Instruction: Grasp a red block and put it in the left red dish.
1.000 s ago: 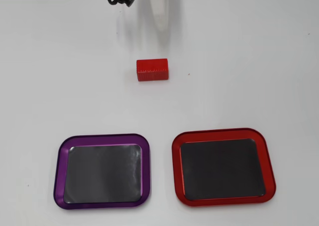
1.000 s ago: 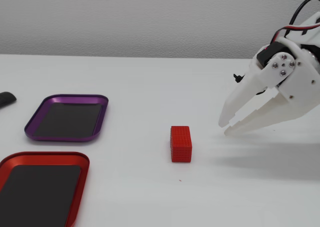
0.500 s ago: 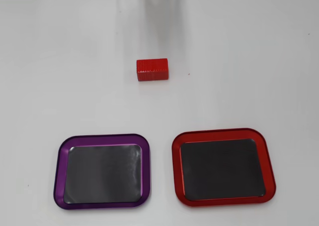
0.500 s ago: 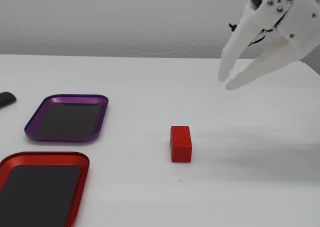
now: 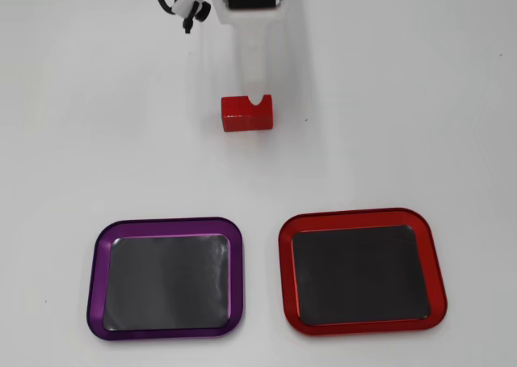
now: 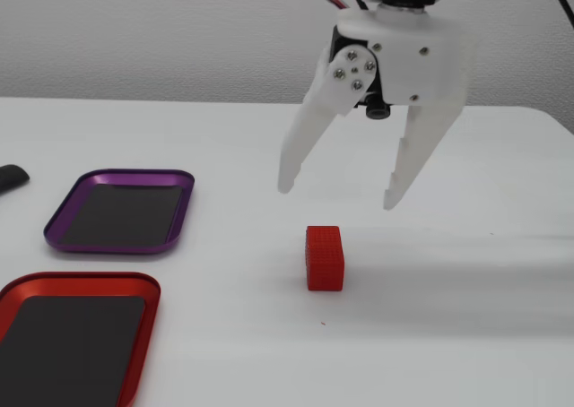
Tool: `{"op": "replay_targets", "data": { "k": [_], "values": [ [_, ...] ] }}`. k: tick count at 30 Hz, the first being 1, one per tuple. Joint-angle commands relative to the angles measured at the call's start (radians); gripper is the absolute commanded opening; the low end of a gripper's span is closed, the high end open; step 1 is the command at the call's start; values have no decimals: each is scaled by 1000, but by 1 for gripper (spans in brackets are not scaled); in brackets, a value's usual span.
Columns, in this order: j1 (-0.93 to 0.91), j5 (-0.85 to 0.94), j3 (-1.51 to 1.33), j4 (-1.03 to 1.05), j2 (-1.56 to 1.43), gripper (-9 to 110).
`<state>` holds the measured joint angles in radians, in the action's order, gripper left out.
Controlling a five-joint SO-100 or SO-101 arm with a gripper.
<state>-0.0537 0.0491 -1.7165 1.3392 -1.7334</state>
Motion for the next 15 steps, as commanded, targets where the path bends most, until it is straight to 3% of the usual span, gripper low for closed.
{"op": "replay_targets", "data": {
  "k": [1,15],
  "values": [
    [5,5,35,-64,23,31],
    [9,6,-224,-305,51,31]
  ]
}}
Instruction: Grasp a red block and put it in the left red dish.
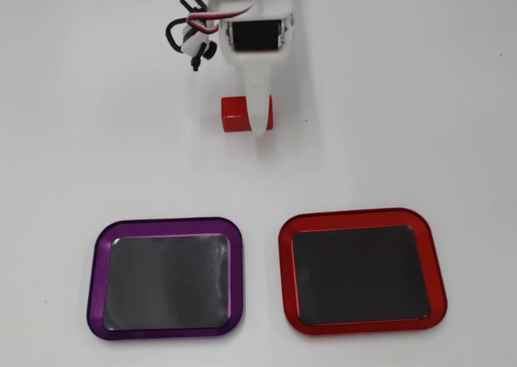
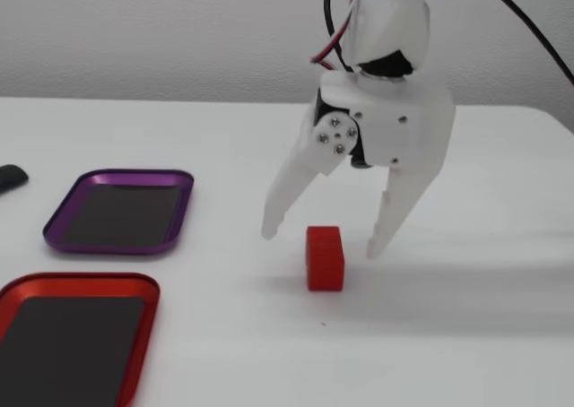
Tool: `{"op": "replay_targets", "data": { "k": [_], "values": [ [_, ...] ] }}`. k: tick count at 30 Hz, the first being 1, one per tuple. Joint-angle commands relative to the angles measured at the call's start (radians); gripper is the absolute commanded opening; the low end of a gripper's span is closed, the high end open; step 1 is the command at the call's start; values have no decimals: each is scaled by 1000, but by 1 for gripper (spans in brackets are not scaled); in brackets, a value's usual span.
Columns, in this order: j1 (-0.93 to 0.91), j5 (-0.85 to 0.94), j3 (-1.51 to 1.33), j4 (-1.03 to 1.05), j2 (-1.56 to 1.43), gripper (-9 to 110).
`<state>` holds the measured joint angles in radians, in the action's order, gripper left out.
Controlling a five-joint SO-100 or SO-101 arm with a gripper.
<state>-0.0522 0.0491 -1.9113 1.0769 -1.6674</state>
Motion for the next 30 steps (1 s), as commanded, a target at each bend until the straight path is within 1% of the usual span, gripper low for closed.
{"op": "replay_targets", "data": {
  "k": [1,7,11,19,24,27,30],
  "values": [
    [5,6,-49,-61,-15,31],
    [2,9,-58,-103,-5,31],
    [2,61,-58,-160,-3,30],
    [-2,66,-60,-183,-2,15],
    [-23,67,-74,-236,-2,13],
    [-60,115,-80,-255,0,13],
    [-81,144,-89,-259,-2,6]
  ]
}}
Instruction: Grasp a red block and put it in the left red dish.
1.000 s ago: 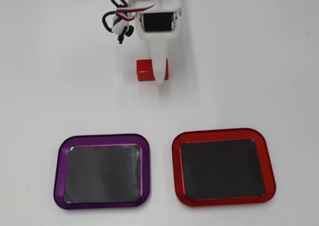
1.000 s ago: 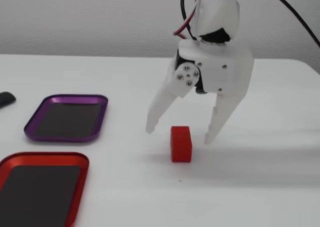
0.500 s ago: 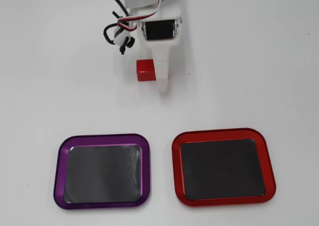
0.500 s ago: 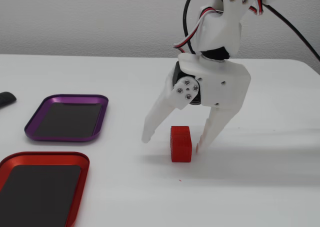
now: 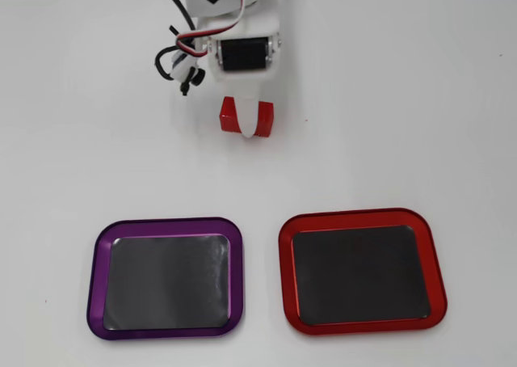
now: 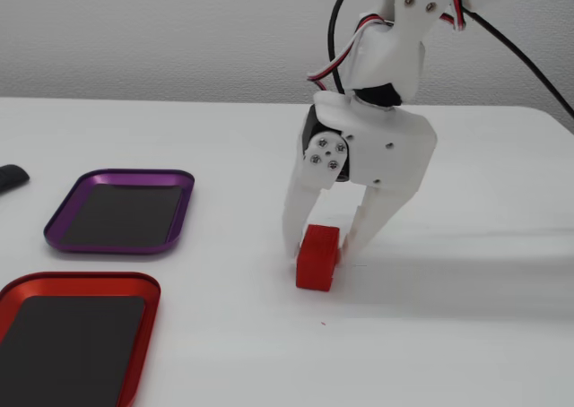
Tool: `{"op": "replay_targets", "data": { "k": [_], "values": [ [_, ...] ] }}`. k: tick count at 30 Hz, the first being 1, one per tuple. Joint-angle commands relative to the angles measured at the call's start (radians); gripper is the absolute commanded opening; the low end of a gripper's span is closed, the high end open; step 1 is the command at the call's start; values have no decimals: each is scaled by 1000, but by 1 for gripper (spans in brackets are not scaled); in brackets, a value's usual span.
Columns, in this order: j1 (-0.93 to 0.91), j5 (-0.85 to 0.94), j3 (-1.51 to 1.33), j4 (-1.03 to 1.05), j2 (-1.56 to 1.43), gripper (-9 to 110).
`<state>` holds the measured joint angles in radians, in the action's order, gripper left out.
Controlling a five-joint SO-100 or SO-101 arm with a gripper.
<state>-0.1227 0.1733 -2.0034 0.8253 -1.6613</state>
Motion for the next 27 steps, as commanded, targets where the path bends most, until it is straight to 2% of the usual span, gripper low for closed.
{"op": "replay_targets", "data": {
  "k": [1,3,12,17,21,27],
  "values": [
    [-11,34,3,-8,-8,3],
    [-11,58,3,-8,-14,-1],
    [3,48,28,3,-29,0],
    [3,58,127,-11,-132,0],
    [20,51,179,-115,-227,0],
    [160,58,236,-216,-221,-1]
  ]
}}
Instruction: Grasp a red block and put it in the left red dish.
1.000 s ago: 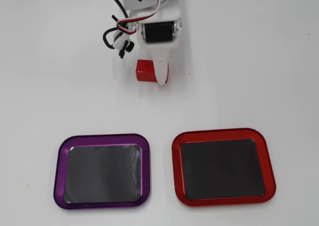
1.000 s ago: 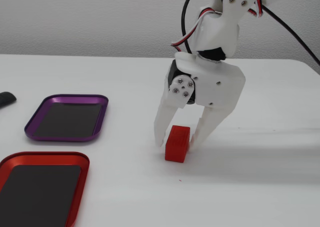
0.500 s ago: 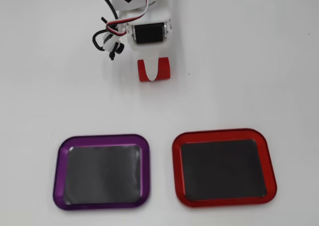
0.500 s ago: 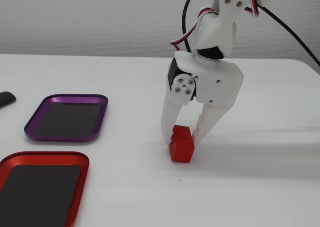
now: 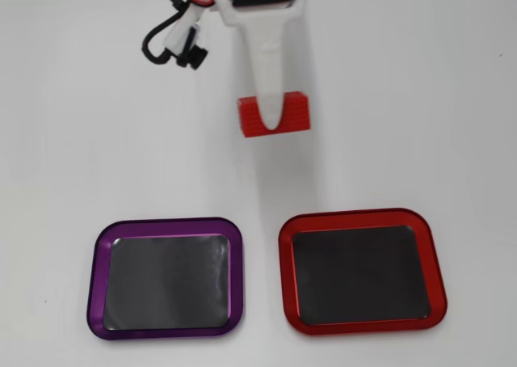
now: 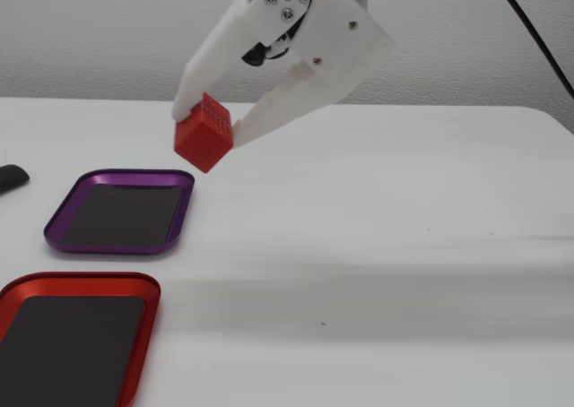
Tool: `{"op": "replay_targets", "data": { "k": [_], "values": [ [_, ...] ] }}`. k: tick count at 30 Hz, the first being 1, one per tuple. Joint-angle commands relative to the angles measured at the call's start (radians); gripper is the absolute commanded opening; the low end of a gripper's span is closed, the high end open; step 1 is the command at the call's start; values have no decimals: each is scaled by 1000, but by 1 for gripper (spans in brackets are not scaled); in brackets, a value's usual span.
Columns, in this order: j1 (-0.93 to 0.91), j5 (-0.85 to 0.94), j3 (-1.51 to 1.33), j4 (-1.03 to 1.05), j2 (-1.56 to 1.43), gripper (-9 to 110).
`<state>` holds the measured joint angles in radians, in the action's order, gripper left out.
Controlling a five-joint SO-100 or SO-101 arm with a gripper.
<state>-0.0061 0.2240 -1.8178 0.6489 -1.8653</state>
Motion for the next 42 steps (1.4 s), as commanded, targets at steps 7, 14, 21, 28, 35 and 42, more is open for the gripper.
{"op": "replay_targets", "data": {
  "k": [7,14,21,28,35,42],
  "values": [
    [130,3,190,-91,209,-1],
    [133,5,453,-87,466,-1],
    [133,2,657,-31,624,0],
    [130,2,723,-23,709,0],
    [132,6,719,18,709,16],
    [127,8,726,81,704,19]
  ]
}}
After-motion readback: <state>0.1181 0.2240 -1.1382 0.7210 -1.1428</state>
